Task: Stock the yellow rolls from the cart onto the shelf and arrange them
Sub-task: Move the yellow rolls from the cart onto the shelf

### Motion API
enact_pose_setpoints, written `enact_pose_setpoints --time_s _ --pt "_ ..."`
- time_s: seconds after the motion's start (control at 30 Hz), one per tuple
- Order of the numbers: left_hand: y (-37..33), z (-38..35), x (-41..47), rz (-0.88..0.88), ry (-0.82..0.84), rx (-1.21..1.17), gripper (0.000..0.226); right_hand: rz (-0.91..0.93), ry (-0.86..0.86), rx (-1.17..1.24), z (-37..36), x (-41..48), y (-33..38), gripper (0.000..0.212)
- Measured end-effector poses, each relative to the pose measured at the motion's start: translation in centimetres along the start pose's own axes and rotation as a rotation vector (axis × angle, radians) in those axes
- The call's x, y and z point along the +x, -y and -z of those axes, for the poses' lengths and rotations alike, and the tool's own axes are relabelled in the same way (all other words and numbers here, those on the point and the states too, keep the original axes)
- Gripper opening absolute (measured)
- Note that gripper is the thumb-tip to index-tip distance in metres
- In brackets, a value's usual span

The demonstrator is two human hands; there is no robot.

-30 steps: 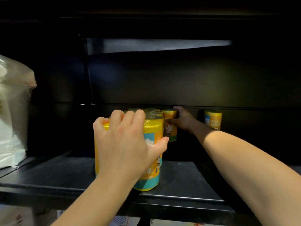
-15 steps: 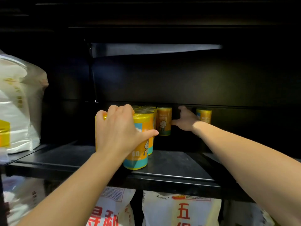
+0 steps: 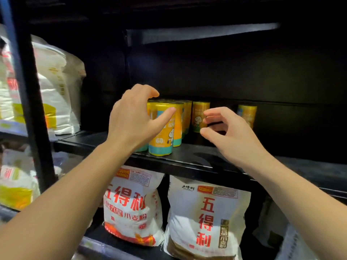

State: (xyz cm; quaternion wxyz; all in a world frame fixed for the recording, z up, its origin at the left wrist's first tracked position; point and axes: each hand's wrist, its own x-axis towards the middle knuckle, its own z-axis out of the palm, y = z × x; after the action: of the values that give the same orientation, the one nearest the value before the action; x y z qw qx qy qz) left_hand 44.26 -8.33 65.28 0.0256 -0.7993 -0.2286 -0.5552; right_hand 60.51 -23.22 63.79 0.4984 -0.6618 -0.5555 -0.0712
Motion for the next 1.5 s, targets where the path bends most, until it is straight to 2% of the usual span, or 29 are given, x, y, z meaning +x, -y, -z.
enact_pose_setpoints --time_s 0.13,0.27,0.5,0.77,0.93,1.07,1.2,1.37,1.5 --pt "-0.5 1.4 -4.3 -0.079 -0.059 -0.024 0.044 0.134 0.026 0.195 -1.8 -4.0 1.1 0.032" --pt "0.4 3.0 -9.2 -0.051 -0.019 0.004 0.037 0.129 0.083 0.403 -5.5 -7.4 1.1 0.028" --pt "6.6 6.7 -18.3 0.186 0.123 0.092 0.033 0.016 0.305 0.596 -15.1 -12.5 1.9 0.027" --pt "17.2 12.1 -31.1 0.558 0.245 0.215 0.028 -0.166 0.642 0.697 -29.2 -16.4 4.1 0.029" --pt "23.3 15.2 -38.4 0.755 0.321 0.248 0.027 -0.209 0.822 0.645 -38.5 -18.9 4.8 0.028" --pt "26.6 17.8 -43.6 0.963 0.358 0.278 0.017 -0.223 0.975 0.576 -45.0 -21.2 5.4 0.026" --pt "29.3 19.6 -48.2 1.157 0.411 0.320 0.019 -0.228 1.094 0.470 -51.5 -23.4 4.7 0.024" --pt "31.9 19.9 -53.2 1.390 0.390 0.306 0.018 -0.246 1.241 0.367 -58.8 -25.5 3.5 0.024" --pt "34.3 19.5 -56.5 1.599 0.335 0.295 0.016 -0.203 1.280 0.275 -64.4 -26.3 2.2 0.030"
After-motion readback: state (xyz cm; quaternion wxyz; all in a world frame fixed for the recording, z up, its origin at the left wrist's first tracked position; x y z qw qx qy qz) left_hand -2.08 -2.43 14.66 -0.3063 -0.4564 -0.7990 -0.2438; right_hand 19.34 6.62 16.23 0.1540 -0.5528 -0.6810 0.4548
